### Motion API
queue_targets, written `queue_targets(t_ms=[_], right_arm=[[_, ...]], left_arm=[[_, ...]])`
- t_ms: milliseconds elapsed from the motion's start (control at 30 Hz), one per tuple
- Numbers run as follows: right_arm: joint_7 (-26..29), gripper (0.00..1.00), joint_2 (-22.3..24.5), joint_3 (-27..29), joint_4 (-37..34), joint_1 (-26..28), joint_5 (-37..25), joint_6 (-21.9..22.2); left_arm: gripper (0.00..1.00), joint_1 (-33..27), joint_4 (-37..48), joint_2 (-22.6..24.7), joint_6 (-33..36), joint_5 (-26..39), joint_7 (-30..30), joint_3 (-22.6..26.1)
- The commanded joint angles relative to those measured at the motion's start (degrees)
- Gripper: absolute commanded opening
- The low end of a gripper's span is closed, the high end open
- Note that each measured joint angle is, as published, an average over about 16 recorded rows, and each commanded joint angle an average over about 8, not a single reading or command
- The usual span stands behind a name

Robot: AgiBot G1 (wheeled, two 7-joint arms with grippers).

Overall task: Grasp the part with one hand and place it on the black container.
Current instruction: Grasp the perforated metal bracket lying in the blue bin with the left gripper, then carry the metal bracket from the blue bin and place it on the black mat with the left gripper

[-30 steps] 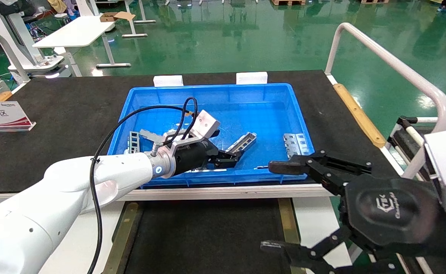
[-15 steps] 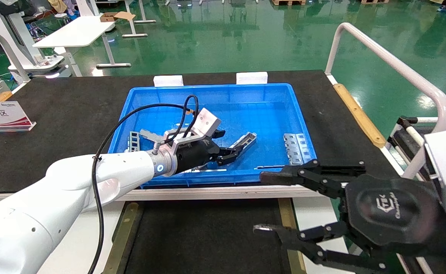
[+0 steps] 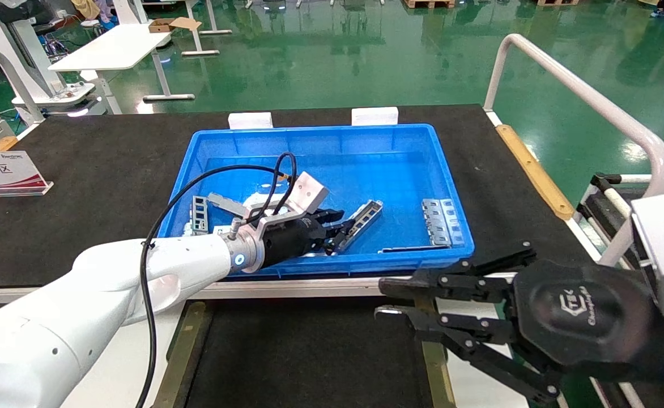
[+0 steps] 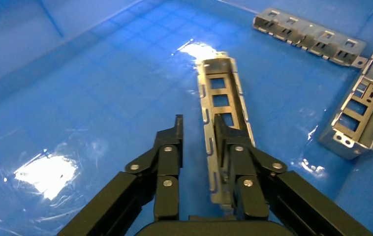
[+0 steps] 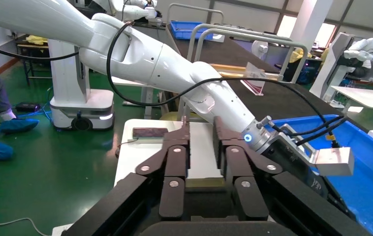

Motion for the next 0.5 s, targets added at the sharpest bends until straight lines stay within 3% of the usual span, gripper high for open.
queue_targets(t_ms=[33,500], right_arm=[[0.0,0.0,0.0,-0.01,0.0,0.0,0.01,0.0],[-0.03,0.0,0.02,-0.06,0.0,0.01,0.04,0.02]], left_arm=[[0.0,0.09,0.17,-0.02,-0.14,-0.46,0.02,0.42],[0.0,-0.57,0.32,-0.01,-1.14,-3.55,0.74,2.33]])
